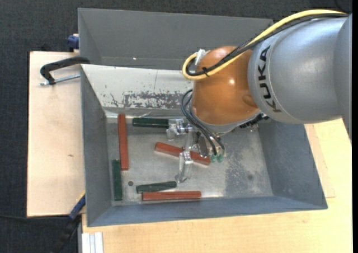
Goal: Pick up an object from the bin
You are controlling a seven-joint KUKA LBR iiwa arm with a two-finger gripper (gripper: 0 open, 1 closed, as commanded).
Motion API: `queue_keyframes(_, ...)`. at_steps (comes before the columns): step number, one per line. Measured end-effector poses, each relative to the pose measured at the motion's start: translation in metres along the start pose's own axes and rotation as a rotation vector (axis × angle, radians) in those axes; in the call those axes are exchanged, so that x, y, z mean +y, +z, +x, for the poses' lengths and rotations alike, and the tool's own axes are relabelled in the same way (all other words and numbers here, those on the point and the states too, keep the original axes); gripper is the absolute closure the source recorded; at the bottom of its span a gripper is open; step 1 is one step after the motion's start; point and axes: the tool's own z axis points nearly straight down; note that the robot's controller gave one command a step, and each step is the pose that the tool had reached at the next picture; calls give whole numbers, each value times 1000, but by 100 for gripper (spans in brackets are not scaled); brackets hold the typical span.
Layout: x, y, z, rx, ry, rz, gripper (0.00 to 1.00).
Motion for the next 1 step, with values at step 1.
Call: queue_keyframes(1, -41, 80, -6, -3, 26, 0, 100)
